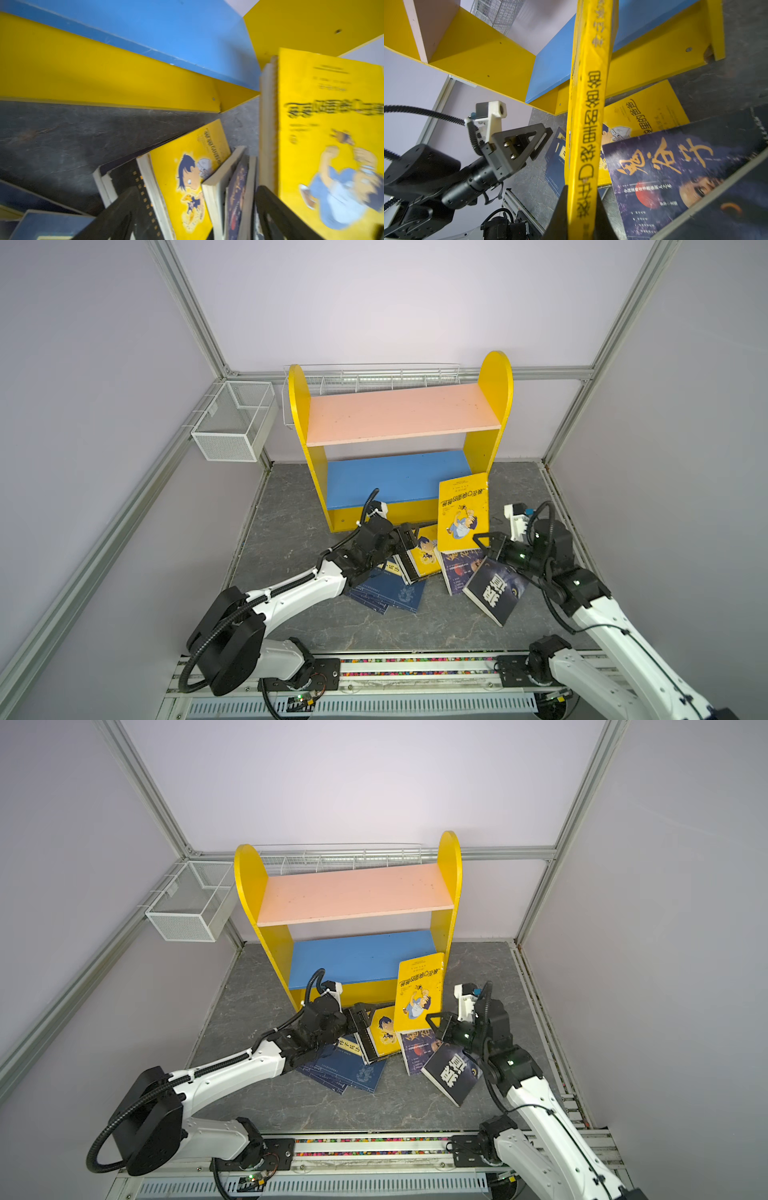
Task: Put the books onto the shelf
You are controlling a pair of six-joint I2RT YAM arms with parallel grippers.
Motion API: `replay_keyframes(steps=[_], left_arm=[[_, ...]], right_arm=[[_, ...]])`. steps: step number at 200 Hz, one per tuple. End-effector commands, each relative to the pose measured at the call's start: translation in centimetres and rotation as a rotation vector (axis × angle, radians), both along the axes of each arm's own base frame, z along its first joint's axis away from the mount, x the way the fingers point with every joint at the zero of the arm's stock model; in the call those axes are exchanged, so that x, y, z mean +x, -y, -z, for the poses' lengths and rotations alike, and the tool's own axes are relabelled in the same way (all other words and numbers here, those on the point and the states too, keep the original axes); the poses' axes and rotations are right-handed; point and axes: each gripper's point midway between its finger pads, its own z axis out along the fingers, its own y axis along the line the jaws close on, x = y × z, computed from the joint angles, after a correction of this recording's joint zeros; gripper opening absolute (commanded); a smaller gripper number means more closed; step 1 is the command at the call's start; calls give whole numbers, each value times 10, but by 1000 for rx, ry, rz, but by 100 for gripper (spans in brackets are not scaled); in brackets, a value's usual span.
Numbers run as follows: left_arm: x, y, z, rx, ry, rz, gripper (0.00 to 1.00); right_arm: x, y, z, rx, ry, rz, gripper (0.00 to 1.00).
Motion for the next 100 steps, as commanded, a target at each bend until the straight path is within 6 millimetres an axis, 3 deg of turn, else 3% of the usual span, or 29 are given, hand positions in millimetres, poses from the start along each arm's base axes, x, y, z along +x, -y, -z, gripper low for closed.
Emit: replay_keyframes(steps=[1,49,91,94,100], left_arm=[[-6,15,-26,-178,67,72,92],[-14,29,-46,-242,125,170,100],[-9,52,-51,-299,127,236,99],[-8,54,-52,-305,127,237,99],[-7,59,-55,-318,129,249,100]], right_arm=[[35,-9,-68,60,242,68,6],[82,-14,-70,137,230,190,6],[102,-34,-78,222,254,174,6],[104,-36,-91,242,277,172,6],[104,-40,-95,258,289,163,6]])
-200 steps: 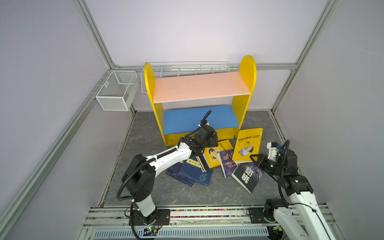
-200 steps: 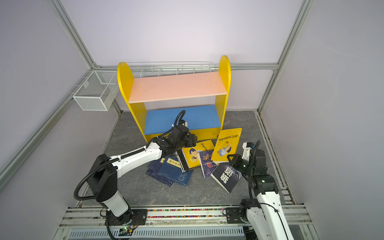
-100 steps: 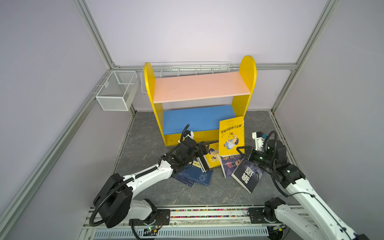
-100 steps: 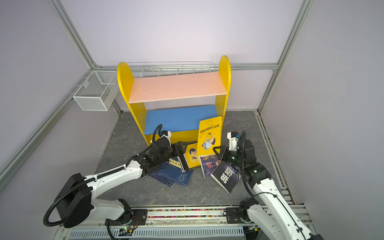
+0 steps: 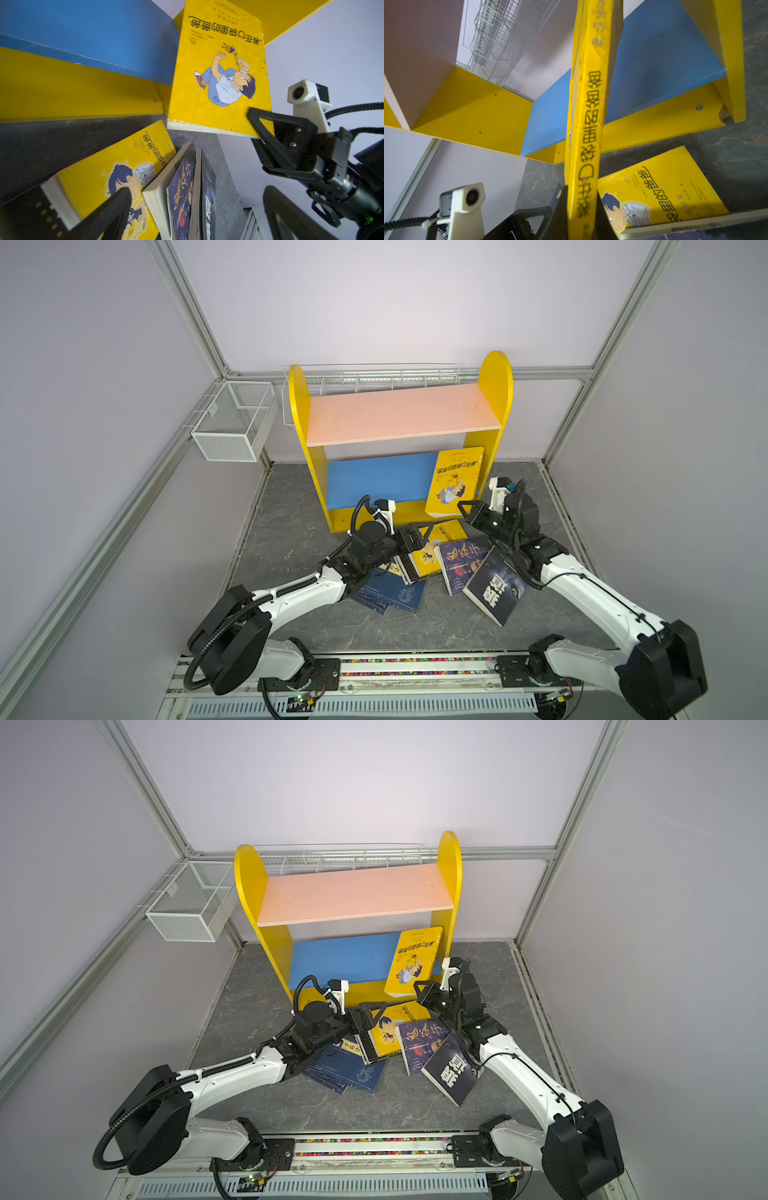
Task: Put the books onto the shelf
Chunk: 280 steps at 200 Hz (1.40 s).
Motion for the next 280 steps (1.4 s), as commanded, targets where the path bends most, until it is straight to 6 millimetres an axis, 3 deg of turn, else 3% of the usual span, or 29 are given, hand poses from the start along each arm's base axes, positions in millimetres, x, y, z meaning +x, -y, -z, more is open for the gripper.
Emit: replay_keyframes(steps=[1,55,58,65,114,166,232,280], left_arm=[[5,20,-27,-98,41,58,100],[23,46,-44,-295,24,80,100],[23,47,-45,-305,23,81,100],[24,48,-47,-328,27,80,100],[26,30,-58,-382,91,8,100],[29,14,-63,-418,117,-60,92],[38,27,-59,-427,71,-46,90],[50,22,-76,-469,93,-94,80]], right_arm=[[12,-15,-87,168,237,-6,6],[8,-43,-89,279,224,-51,6],[6,-44,-76,274,199,-51,6],[4,-47,-72,282,191,-58,6],[-5,-56,-60,301,162,-76,6],[-8,-56,-63,319,166,-87,6],[-13,-64,-76,365,199,-130,6],[-16,-70,-71,386,180,-149,6]])
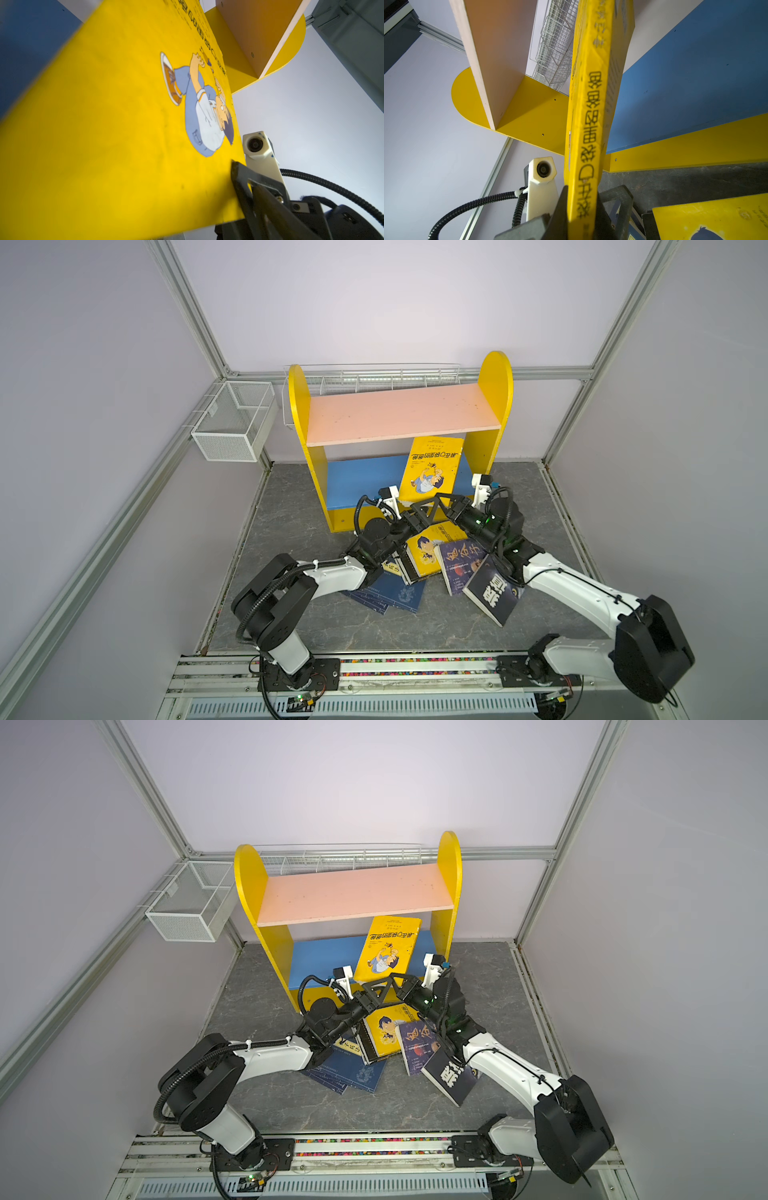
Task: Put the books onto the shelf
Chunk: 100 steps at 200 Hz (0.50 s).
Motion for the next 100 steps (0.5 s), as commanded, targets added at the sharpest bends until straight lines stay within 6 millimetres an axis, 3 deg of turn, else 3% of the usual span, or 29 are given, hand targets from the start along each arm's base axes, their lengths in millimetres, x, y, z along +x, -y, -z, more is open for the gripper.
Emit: replay_keyframes(steps=[1,29,45,75,83,92,100], left_arm=[[13,-6,-25,-77,23,-45,80],[26,-20,-36,-131,28,-85,71],[32,-25,-44,-134,40,-96,56],[35,-27,-49,-111,57,-102,17],[35,-27,-48,-98,58,-98,10],[34,-28,-46,-74,50,-91,2],[32,-28,-42,-42,45,-78,0]], right_arm=[[-6,-5,-30,87,90,-27,6],[-9,-6,-20,74,66,-28,6],[-12,-6,-14,69,52,-32,6],[-22,-13,2,-12,32,-65,6],[-24,-13,6,-28,27,-76,7],[-28,-14,10,-48,21,-92,12],[-31,-13,12,-73,20,-104,25]])
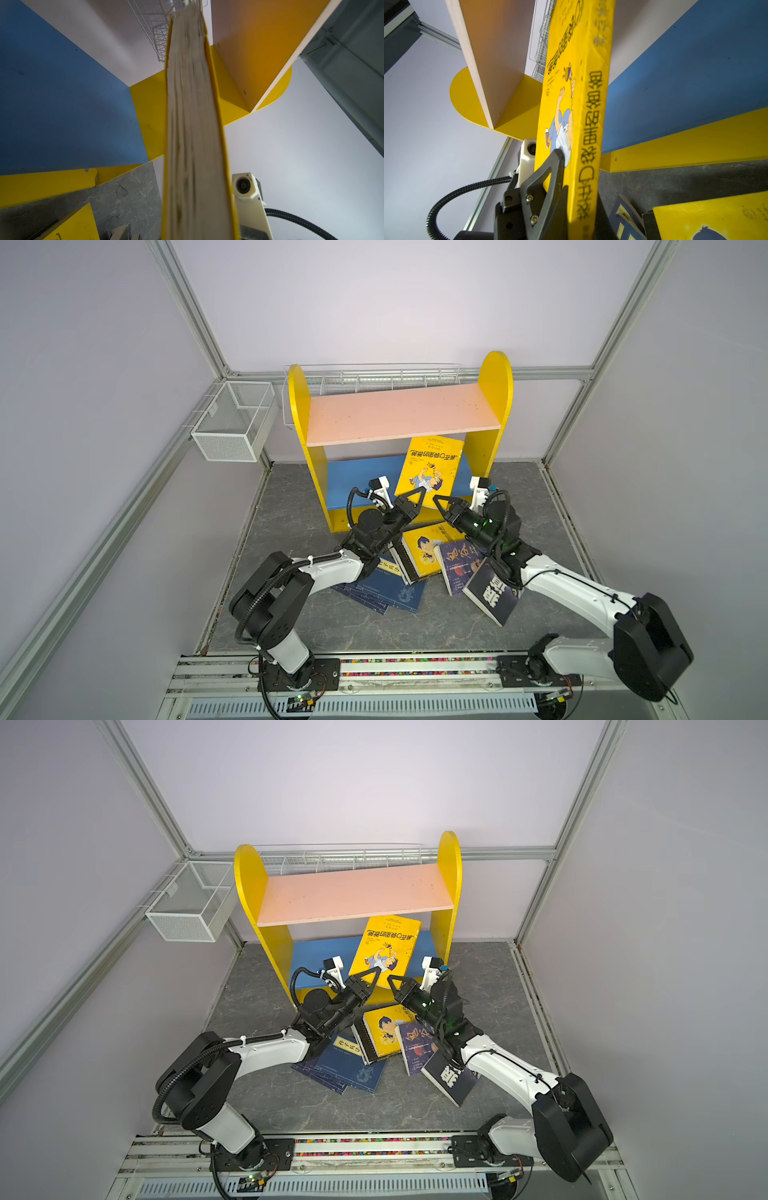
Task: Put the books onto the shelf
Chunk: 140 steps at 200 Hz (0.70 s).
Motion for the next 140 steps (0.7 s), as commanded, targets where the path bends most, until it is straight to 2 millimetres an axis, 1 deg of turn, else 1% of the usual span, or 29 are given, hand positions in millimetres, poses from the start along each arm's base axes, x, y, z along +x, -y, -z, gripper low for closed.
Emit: replay_keyframes(steps=[1,14,21,28,36,52,72,87,99,112,140], left_arm=[[3,-8,-24,18,57,-9,0],[-1,-9,-17,96,52,20,0],[-5,-10,-15,128,55,44,0],[-10,-11,-12,164,59,73,0],[-16,-13,-8,207,58,107,0],[-28,-19,-2,283,69,150,0],[-41,-31,-2,349,93,171,0],[-49,-38,-6,380,112,175,0],[-54,-42,-10,395,131,177,0],[-58,-43,-13,398,138,185,0],[-63,-37,-12,398,140,233,0]], right_arm=[[-27,-11,4,-68,21,-115,28],[-32,-6,5,-108,27,-130,55],[-33,0,5,-123,28,-127,66],[-34,7,5,-134,30,-122,74],[-34,17,4,-145,33,-110,78],[-33,40,5,-167,23,-74,80],[-30,70,9,-171,6,-22,81],[-30,83,16,-178,-13,-12,80],[-32,86,21,-177,-25,-22,79],[-34,84,22,-170,-14,-40,78],[-37,72,12,-111,36,-110,76]])
